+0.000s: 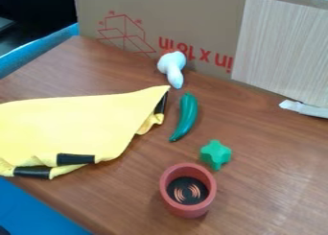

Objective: The robot bend cloth

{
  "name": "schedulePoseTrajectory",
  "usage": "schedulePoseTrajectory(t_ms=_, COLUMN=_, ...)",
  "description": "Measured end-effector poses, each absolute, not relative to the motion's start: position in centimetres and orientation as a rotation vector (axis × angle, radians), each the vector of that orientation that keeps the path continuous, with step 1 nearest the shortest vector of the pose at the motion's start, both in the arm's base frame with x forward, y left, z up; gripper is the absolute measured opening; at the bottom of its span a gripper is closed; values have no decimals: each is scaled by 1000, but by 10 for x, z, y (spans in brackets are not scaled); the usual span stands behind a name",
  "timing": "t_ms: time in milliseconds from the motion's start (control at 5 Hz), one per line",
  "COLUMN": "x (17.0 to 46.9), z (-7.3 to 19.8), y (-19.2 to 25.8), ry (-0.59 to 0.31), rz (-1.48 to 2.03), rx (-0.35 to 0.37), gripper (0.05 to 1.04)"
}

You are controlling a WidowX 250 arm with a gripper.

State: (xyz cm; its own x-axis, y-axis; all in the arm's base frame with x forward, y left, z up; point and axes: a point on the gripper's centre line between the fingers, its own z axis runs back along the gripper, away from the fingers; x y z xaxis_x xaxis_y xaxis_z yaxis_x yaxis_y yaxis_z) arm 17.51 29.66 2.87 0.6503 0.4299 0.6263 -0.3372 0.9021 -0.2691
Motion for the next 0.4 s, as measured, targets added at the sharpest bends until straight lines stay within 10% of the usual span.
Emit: schedulePoseTrajectory(t_ms=400, x=184, z=90, y=273, ry=-783, rz=410, rx=-196, gripper=55)
